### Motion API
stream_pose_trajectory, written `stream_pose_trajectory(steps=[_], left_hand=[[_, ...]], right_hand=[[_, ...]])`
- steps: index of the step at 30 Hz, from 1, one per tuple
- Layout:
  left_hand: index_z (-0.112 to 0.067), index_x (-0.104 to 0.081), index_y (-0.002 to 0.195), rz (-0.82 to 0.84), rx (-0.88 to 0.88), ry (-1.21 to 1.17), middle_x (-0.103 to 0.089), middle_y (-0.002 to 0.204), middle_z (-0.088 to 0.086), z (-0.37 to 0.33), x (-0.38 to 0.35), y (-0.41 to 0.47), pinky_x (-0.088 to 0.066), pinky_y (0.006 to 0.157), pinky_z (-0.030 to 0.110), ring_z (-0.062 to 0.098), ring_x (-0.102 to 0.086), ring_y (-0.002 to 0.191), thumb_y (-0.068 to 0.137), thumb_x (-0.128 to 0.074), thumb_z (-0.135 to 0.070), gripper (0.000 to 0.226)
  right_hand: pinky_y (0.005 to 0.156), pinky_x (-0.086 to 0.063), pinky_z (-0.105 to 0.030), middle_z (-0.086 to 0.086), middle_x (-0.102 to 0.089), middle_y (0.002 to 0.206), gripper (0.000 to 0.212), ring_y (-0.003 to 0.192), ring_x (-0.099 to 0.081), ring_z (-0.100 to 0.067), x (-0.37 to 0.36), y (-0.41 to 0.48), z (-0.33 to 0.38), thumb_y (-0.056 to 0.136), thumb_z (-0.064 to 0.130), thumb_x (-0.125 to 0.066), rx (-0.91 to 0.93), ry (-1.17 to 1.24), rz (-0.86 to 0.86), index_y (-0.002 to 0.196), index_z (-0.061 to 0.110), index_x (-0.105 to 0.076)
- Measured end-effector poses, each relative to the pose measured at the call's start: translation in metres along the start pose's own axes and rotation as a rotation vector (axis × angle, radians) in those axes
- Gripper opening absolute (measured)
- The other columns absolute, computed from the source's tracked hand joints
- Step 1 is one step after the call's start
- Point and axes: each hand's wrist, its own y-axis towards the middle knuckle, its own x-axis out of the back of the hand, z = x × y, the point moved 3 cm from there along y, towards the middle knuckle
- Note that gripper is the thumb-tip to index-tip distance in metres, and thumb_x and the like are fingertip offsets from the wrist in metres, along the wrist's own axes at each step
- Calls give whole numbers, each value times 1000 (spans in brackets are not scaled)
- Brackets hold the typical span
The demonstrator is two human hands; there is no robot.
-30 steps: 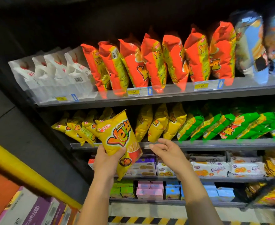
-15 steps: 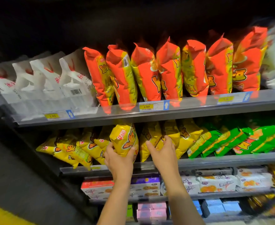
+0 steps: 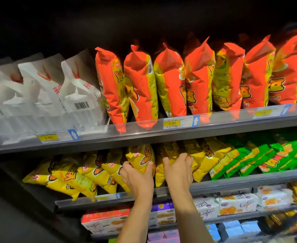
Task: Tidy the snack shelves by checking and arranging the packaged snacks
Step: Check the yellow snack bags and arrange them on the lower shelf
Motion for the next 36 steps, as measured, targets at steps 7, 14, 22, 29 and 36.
stream_pose_trajectory(steps=[7,14,22,29,36], left_hand=[[-4,-37,150,29,24,35,-41,147,18,8,-8,3,-50,101,52,37,-46,134,84,-87,-39,90],[-1,-40,145,15,49,47,-43,143,18,11,-8,10,-50,94,51,38,-50,130,85,-86,-36,83],[2,-37,147,14,100,14,-41,148,22,7,-10,14,-50,98,55,42,-49,133,87,-86,-28,83],[0,-43,141,57,87,100,-48,140,21,8,-13,0,-53,99,59,42,-53,129,83,-88,-36,82],[0,-33,154,60,190,42,-45,154,23,9,-8,-14,-48,108,62,45,-48,139,87,-85,-41,95]], right_hand=[[86,-51,-42,-14,-51,138,52,122,-59,-35,-2,4,-4,103,41,-59,6,40,-61,140,8,-42],[76,-36,-34,-14,-55,123,33,111,-59,-36,7,0,-10,105,33,-60,63,182,-113,121,8,-46],[81,-37,-32,-6,-53,125,46,100,-50,-21,34,1,-21,105,40,-58,135,320,-138,139,12,-46],[79,-44,-35,2,-52,118,43,97,-57,-20,51,-4,-30,104,45,-59,161,383,-127,136,19,-49],[77,-44,-35,6,-50,122,43,101,-57,-18,76,-5,-45,103,47,-58,153,424,-60,137,23,-47]])
